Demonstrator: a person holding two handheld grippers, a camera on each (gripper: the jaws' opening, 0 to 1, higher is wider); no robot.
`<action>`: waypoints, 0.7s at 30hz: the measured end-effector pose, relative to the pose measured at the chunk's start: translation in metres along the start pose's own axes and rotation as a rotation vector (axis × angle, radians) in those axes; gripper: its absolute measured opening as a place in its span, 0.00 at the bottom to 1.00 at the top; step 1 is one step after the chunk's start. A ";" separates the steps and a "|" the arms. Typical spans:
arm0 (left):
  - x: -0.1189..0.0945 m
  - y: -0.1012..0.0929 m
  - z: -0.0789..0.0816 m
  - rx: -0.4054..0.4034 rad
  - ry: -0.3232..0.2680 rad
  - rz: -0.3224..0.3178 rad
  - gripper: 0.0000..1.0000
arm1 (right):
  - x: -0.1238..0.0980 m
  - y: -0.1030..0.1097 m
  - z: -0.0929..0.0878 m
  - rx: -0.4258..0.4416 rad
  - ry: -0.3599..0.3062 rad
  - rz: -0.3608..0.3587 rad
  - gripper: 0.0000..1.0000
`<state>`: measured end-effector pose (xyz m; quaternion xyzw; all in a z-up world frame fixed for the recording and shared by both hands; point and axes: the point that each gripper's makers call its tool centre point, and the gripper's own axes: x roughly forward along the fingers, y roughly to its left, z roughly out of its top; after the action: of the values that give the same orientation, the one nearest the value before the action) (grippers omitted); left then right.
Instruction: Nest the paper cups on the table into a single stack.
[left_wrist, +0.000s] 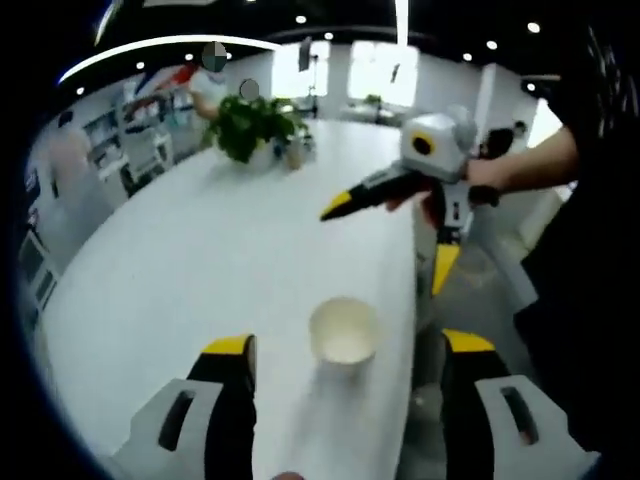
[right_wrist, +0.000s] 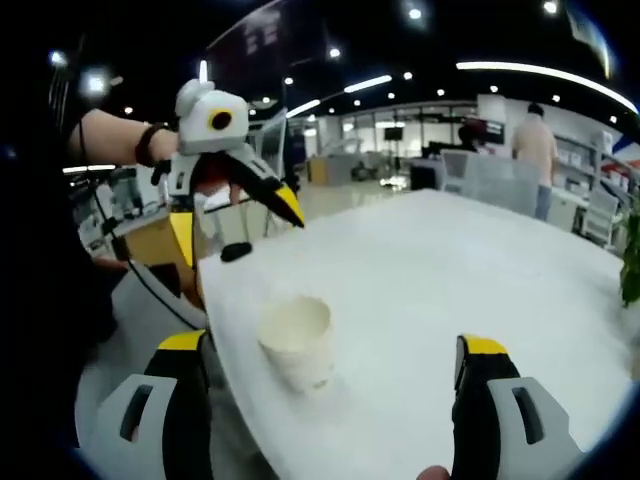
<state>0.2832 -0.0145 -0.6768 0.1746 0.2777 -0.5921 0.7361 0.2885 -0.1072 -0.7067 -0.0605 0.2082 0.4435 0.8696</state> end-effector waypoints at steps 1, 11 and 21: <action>-0.001 0.000 0.000 -0.010 -0.007 0.005 0.75 | 0.000 0.000 0.000 -0.002 0.001 0.001 1.00; -0.021 0.009 -0.011 -0.039 -0.058 0.086 0.90 | 0.004 0.005 0.003 -0.015 0.010 0.012 1.00; -0.039 0.023 -0.019 -0.064 -0.073 0.150 0.99 | 0.007 0.006 0.003 -0.019 0.012 0.014 1.00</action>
<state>0.2959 0.0321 -0.6699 0.1494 0.2555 -0.5320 0.7933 0.2888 -0.0975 -0.7063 -0.0699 0.2098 0.4512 0.8646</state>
